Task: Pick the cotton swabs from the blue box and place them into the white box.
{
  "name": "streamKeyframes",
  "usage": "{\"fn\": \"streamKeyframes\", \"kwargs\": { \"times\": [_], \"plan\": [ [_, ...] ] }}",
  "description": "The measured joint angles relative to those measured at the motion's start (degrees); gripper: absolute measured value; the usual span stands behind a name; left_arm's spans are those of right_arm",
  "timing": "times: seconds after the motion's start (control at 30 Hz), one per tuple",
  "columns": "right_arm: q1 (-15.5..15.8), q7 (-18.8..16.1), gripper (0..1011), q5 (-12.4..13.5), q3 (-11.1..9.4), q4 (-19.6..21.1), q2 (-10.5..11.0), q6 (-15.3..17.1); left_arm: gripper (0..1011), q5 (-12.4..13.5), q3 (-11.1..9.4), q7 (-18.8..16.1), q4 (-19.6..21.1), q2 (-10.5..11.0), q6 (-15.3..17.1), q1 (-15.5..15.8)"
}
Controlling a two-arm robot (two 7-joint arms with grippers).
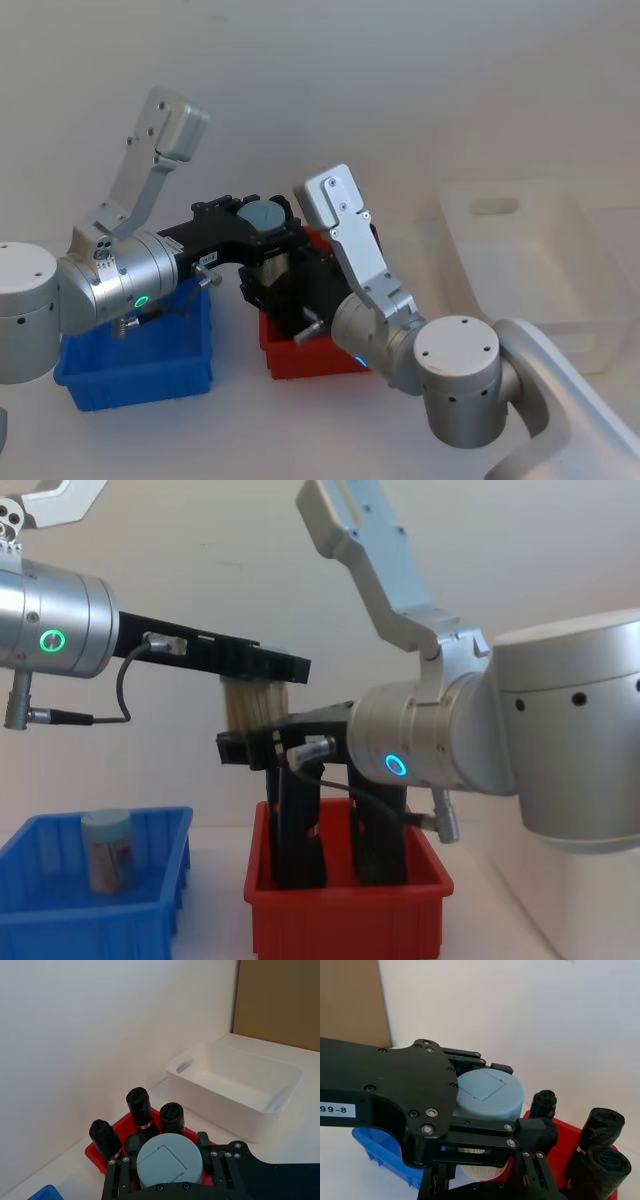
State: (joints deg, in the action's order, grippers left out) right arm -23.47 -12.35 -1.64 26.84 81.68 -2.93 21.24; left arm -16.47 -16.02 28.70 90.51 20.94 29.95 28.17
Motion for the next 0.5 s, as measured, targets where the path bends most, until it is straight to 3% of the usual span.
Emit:
{"fn": "streamKeyframes", "kwargs": {
  "times": [0.37,0.5],
  "plan": [
    [0.09,0.0,636,-0.17,0.0,0.2,0.04,-0.1,996,0.0,0.0,0.02,0.0,0.0,0.0,0.0],
    [0.14,0.03,637,-0.2,-0.02,0.29,0.06,-0.09,1004,0.0,0.01,0.02,0.0,0.01,0.01,0.0]
  ]
}}
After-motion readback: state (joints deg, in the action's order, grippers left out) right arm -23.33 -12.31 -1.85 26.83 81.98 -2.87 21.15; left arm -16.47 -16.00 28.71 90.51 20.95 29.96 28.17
